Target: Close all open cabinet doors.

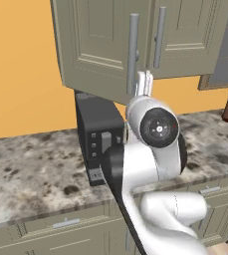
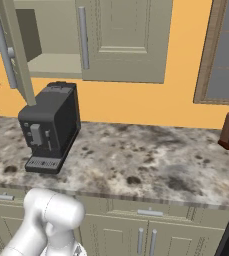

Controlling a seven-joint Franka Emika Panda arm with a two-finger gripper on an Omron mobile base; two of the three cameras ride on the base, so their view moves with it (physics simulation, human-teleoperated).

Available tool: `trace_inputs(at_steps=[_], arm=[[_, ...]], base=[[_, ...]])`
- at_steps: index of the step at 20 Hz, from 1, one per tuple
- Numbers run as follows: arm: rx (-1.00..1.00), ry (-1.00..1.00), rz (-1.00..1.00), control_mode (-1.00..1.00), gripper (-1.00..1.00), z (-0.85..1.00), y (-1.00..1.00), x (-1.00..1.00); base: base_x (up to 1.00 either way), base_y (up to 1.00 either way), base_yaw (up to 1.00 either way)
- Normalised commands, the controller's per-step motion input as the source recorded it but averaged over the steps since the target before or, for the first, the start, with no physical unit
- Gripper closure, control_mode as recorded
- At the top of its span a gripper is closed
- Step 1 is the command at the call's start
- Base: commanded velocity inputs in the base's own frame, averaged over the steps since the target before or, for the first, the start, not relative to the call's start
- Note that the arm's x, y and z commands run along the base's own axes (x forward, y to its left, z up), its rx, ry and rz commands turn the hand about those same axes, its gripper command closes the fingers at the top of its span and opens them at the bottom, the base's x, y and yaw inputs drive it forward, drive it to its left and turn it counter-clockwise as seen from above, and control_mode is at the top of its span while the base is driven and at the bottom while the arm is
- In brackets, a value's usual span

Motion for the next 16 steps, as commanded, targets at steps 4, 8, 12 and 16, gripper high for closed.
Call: trace_inputs(at_steps=[4, 8, 12, 16], arm=[[0.00, -0.01, -0.14, -1.00, -1.00, 0.02, 0.23, 0.30], [0.00, 0.00, -0.13, -1.00, -1.00, 0.03, 0.21, 0.39], [0.00, -0.03, 0.00, -1.00, -1.00, 0.00, 0.18, 0.34], [0.00, 0.00, -0.05, -1.00, -1.00, 0.00, 0.01, 0.55]], base=[[0.00, 0.00, 0.00], [0.00, 0.00, 0.00], [0.00, 0.00, 0.00], [0.00, 0.00, 0.00]])
